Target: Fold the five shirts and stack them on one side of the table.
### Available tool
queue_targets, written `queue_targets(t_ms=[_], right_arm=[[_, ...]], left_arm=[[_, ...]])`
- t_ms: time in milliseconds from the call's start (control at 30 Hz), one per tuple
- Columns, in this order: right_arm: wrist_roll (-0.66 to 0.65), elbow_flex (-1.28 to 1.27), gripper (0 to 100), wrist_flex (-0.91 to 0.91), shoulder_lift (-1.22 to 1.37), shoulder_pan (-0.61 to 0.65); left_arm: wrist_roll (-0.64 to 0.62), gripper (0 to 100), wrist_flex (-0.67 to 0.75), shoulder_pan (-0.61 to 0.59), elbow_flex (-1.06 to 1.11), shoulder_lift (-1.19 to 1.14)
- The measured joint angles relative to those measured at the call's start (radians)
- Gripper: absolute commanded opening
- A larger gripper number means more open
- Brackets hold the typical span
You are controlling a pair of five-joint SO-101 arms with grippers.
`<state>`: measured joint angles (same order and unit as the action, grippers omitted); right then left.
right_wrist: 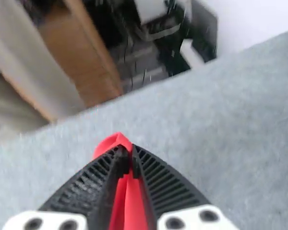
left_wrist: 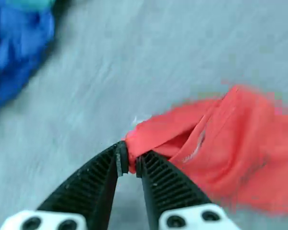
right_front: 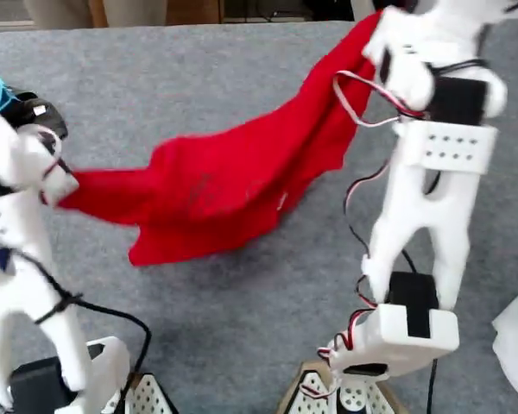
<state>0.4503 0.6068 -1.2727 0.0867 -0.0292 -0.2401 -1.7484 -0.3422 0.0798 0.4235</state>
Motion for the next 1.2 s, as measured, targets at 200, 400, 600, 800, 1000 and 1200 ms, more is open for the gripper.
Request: queue_targets(t_ms=[200, 400, 600, 800, 1000, 1200], right_arm=[[-0.074, -0.126, 0.6, 0.000, 0.000, 0.038], [-0.095, -0.245, 0.6, 0.000, 0.000, 0.051], [-0.097, -0.330, 0.6, 0.005, 0.000, 0.049], [-0.097, -0.376, 0.6, 0.063, 0.000, 0.051], [-0.097, -0.465, 0.6, 0.158, 0.000, 0.074], [-0.097, -0.552, 0.6, 0.285, 0.000, 0.120]], left_arm=[[0.083, 2, 0.000, 0.028, 0.307, -0.092], [0.196, 2, 0.000, 0.101, 0.285, -0.218], [0.390, 2, 0.000, 0.164, 0.164, -0.259], [0.419, 4, 0.000, 0.173, -0.020, -0.259], [0.427, 9, 0.000, 0.146, -0.048, -0.259], [0.427, 5, 0.000, 0.071, 0.032, -0.259]])
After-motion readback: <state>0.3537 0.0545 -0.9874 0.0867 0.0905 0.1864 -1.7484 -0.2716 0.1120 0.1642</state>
